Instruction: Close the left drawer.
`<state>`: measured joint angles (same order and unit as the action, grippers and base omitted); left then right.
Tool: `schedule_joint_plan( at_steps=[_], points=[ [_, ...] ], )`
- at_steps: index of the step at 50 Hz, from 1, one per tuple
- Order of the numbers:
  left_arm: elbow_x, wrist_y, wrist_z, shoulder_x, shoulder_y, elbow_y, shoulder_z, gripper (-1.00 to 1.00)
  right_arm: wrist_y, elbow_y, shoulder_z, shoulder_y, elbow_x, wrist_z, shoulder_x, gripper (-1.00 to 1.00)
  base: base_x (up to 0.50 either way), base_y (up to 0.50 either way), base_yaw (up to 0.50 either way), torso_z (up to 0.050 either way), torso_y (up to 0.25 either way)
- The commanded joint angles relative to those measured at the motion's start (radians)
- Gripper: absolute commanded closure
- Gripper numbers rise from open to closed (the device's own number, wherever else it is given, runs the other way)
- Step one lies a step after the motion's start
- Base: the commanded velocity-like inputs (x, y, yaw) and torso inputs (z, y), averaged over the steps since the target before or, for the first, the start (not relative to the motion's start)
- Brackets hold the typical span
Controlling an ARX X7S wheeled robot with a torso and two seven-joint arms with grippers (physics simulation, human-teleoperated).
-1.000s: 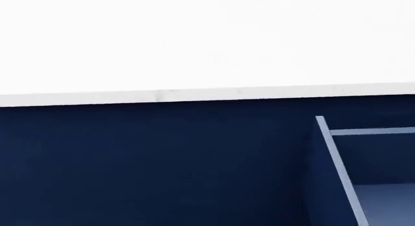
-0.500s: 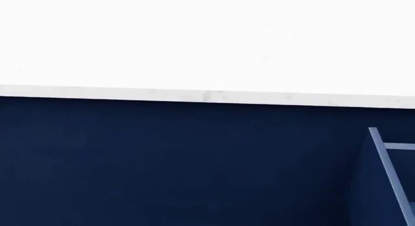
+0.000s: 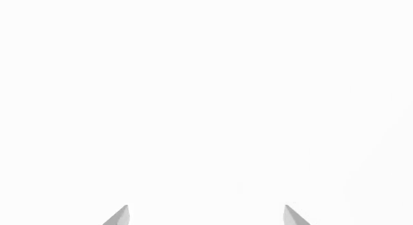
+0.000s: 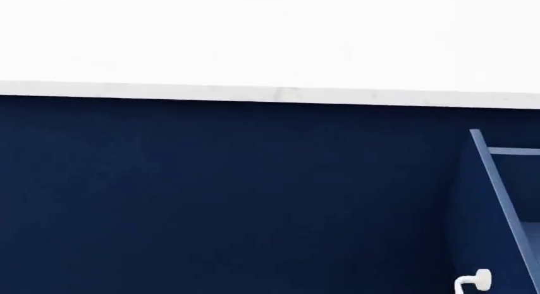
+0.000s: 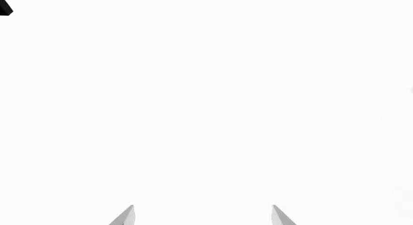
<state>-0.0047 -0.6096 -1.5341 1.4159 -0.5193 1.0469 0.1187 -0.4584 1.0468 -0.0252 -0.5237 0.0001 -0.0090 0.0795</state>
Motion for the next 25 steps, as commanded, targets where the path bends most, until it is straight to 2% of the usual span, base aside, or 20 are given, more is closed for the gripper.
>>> schedule_joint_plan(
  at_steps=[1,12,25],
  points=[
    [0.001,0.003,0.000,0.001,0.023,0.000,-0.024,-1.00,-0.004,0.000,0.008,-0.002,0.000,0.032,0.035,-1.00,-0.09,-0.45,0.00,0.000,0.000],
    [0.002,0.008,0.009,-0.007,0.055,0.000,-0.057,-1.00,-0.007,0.000,0.010,0.002,-0.001,0.032,0.043,-1.00,-0.09,-0.41,0.00,0.000,0.000],
    [0.000,0.003,0.017,-0.016,0.029,0.000,-0.030,-1.00,-0.010,0.000,0.005,0.004,-0.002,0.009,0.023,-1.00,0.00,-0.06,0.00,0.000,0.000]
  ],
)
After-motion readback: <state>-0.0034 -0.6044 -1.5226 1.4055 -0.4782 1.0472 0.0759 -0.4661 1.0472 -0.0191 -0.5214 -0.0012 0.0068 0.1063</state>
